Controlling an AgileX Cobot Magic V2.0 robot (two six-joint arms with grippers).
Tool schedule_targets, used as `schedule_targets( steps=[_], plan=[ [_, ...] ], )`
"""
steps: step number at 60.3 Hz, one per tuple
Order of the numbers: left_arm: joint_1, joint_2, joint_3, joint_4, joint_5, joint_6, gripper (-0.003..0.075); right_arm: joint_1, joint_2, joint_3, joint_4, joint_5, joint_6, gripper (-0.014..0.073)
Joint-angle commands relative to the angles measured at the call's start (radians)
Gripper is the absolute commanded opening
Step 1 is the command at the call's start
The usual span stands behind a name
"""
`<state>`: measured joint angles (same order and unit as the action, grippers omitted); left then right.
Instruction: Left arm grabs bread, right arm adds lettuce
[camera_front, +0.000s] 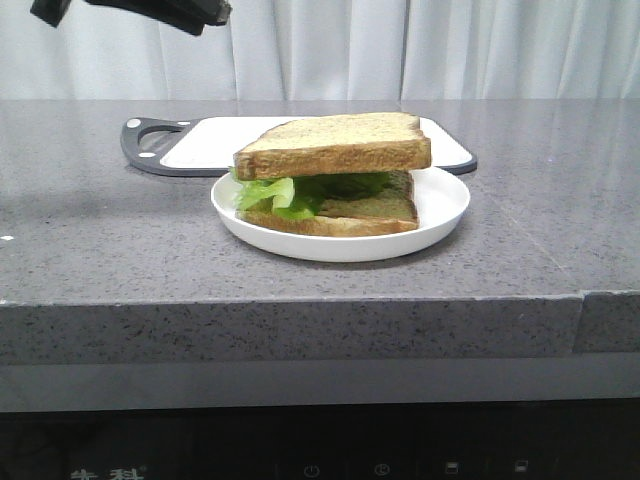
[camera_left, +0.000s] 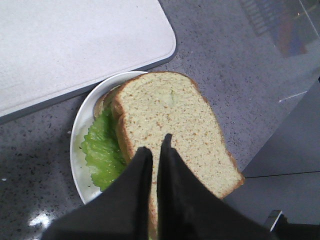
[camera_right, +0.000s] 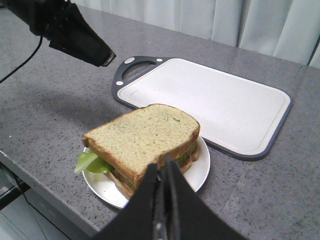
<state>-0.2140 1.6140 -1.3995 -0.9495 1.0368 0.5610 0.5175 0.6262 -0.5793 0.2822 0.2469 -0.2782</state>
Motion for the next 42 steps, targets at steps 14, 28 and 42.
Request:
schedule_targets(
  steps=[14, 28, 42],
  plan=[
    [-0.015, -0.202, -0.009, 0.154, -0.186, 0.046, -0.0021, -0.061, -0.004, -0.029, -0.003, -0.091, 0.046, -0.0062],
    [-0.033, -0.543, 0.252, 0.365, -0.546, 0.044, -0.0021, -0.218, -0.058, 0.012, -0.003, -0.153, 0.049, -0.0062],
    [-0.033, -0.985, 0.716, 0.382, -0.903, 0.044, -0.0021, -0.215, -0.232, 0.166, -0.003, -0.225, 0.049, -0.0062]
  ],
)
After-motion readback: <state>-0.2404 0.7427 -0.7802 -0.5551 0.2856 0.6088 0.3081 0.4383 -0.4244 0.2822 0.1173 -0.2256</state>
